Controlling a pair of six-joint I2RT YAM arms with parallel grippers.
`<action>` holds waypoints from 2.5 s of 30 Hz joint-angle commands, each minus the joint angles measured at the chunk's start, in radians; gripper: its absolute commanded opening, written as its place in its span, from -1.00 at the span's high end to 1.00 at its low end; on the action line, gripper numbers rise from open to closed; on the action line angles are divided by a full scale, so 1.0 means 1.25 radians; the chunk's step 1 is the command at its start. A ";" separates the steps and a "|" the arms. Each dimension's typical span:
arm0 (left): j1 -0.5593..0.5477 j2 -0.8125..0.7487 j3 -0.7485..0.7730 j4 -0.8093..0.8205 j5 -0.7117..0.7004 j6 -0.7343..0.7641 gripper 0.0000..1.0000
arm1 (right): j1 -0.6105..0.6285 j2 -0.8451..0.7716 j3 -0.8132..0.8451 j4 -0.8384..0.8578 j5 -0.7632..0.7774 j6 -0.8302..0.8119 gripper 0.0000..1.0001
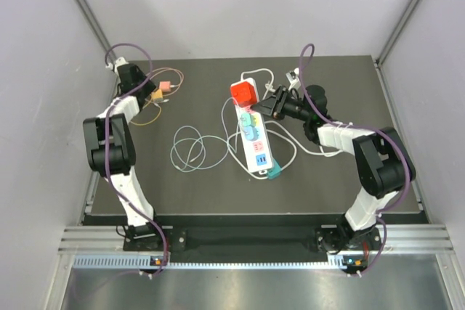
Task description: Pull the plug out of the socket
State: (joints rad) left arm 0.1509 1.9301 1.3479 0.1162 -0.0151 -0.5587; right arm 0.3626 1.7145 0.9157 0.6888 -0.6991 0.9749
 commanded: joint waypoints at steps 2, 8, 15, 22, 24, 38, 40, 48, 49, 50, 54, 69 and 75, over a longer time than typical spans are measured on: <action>0.033 0.092 0.111 0.057 0.075 -0.072 1.00 | 0.006 -0.011 0.022 0.139 -0.025 0.039 1.00; 0.043 0.218 0.241 0.027 0.119 -0.164 0.86 | 0.006 0.000 0.026 0.139 -0.027 0.037 1.00; 0.052 0.304 0.318 0.030 0.142 -0.230 0.57 | 0.006 0.005 0.028 0.139 -0.029 0.035 1.00; 0.056 0.294 0.317 0.004 0.149 -0.205 -0.06 | 0.007 0.006 0.033 0.136 -0.033 0.030 1.00; 0.057 0.258 0.296 0.005 0.151 -0.173 -0.22 | 0.006 0.005 0.033 0.135 -0.033 0.026 1.00; 0.056 -0.103 0.024 0.060 0.290 -0.139 -0.57 | 0.006 -0.022 0.036 0.102 -0.026 -0.019 1.00; 0.039 -0.152 -0.045 0.098 0.327 -0.164 -0.57 | 0.006 -0.025 0.034 0.098 -0.024 -0.024 1.00; -0.097 -0.474 -0.435 0.200 0.461 -0.185 -0.56 | 0.006 -0.058 0.026 0.055 0.007 -0.063 1.00; -0.106 -0.509 -0.462 0.203 0.465 -0.187 -0.56 | 0.006 -0.061 0.025 0.052 0.009 -0.066 1.00; -0.113 -0.576 -0.510 0.203 0.466 -0.196 -0.56 | 0.004 -0.061 0.023 0.047 0.011 -0.068 1.00; -0.190 -0.733 -0.596 0.203 0.471 -0.234 -0.57 | 0.006 -0.060 0.023 0.034 0.023 -0.077 1.00; -0.697 -0.911 -0.687 0.148 0.171 -0.319 -0.51 | 0.006 -0.061 0.021 -0.005 0.057 -0.102 1.00; -0.836 -0.751 -0.606 0.126 0.018 -0.287 -0.52 | 0.007 -0.063 0.018 -0.009 0.062 -0.102 1.00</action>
State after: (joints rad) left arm -0.8444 0.9234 0.5205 0.2741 0.1741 -0.9428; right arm 0.3645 1.7161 0.9157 0.5713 -0.6159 0.8310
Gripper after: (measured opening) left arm 0.760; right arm 0.357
